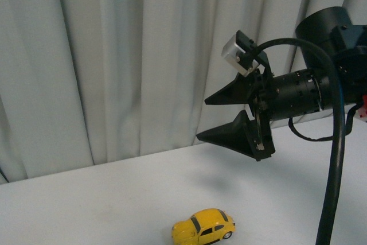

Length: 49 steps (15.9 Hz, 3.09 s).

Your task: Wind up and store yellow beetle toy

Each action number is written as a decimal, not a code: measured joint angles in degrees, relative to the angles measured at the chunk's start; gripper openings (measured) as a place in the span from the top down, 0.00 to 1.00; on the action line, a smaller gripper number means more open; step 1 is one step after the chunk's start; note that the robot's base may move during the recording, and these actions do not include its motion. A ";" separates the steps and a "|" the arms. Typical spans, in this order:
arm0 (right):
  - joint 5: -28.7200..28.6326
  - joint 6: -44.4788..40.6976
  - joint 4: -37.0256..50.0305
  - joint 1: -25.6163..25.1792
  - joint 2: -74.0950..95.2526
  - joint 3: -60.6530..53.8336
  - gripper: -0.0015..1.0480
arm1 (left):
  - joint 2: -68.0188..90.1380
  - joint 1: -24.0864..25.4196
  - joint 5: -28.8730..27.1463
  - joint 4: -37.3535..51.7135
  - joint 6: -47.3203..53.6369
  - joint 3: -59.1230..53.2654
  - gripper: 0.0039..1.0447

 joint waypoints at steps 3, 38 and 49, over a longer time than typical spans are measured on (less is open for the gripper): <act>7.34 -28.46 -28.85 1.77 6.93 11.23 0.06 | 0.00 0.00 0.02 0.00 0.00 0.00 0.06; 29.55 -49.24 -32.50 10.88 23.06 15.63 0.60 | 0.00 0.00 0.02 0.00 0.00 0.00 0.06; 24.70 -49.16 -27.71 -0.07 21.05 7.50 0.60 | 0.00 0.00 0.02 0.00 0.00 0.00 0.06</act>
